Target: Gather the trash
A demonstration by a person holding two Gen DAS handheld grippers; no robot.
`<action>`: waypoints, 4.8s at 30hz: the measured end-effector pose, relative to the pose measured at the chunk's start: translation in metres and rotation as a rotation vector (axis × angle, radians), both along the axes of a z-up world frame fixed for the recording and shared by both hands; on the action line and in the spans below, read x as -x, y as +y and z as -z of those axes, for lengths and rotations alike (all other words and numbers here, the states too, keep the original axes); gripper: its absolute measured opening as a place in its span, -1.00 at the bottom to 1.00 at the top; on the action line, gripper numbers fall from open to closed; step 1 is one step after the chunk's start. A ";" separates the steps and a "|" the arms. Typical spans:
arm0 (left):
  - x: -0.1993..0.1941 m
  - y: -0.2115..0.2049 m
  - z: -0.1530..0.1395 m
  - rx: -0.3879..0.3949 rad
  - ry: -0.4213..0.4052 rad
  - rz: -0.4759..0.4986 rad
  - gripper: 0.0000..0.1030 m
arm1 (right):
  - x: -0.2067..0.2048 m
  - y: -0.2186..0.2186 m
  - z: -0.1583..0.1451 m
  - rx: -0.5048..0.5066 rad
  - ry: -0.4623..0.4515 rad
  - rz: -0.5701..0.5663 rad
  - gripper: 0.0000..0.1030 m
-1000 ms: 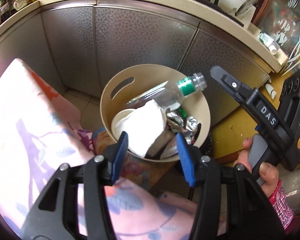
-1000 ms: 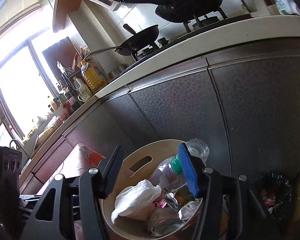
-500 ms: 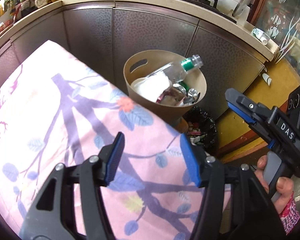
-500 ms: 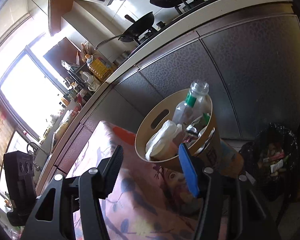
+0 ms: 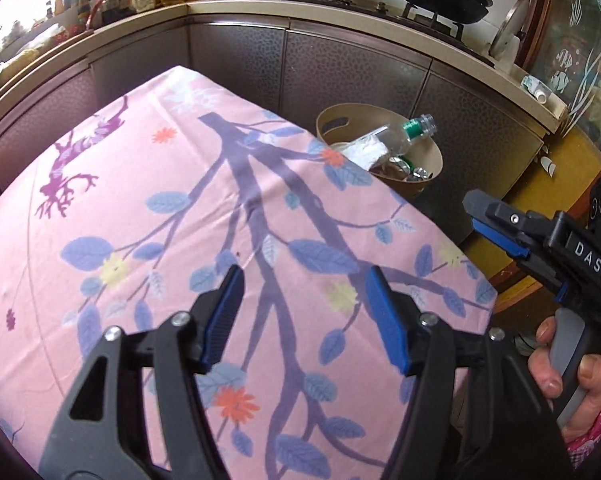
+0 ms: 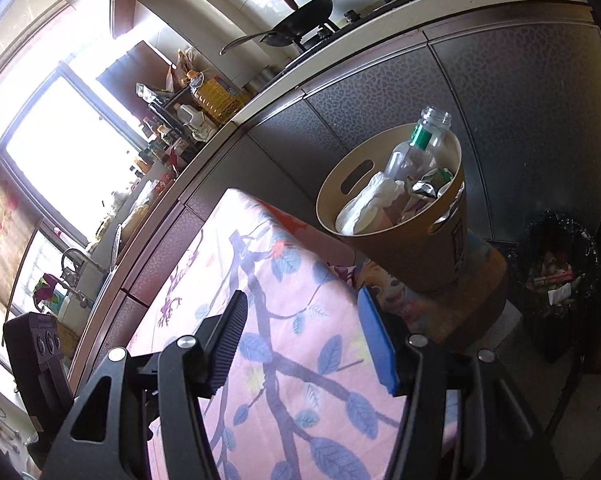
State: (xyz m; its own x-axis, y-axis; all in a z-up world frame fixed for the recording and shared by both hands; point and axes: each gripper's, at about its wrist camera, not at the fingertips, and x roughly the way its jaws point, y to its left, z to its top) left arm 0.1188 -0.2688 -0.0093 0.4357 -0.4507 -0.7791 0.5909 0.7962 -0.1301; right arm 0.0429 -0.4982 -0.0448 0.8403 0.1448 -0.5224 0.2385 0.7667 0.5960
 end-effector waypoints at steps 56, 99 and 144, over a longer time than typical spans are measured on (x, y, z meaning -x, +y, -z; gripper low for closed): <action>0.061 0.076 -0.066 0.053 -0.228 -0.157 0.88 | 0.055 0.089 -0.023 0.204 0.172 -0.025 0.49; 0.057 -0.007 -0.061 -0.174 -0.268 -0.079 0.88 | 0.061 0.032 -0.028 0.191 0.158 0.095 0.67; 0.051 0.006 -0.055 -0.105 -0.202 -0.121 0.88 | 0.063 0.036 -0.031 0.153 0.157 0.073 0.68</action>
State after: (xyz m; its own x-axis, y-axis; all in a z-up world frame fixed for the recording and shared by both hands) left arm 0.0675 -0.2627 0.0461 0.6335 -0.3067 -0.7104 0.4960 0.8656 0.0686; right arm -0.0201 -0.4621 -0.0137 0.7520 -0.0040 -0.6591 0.3773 0.8226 0.4254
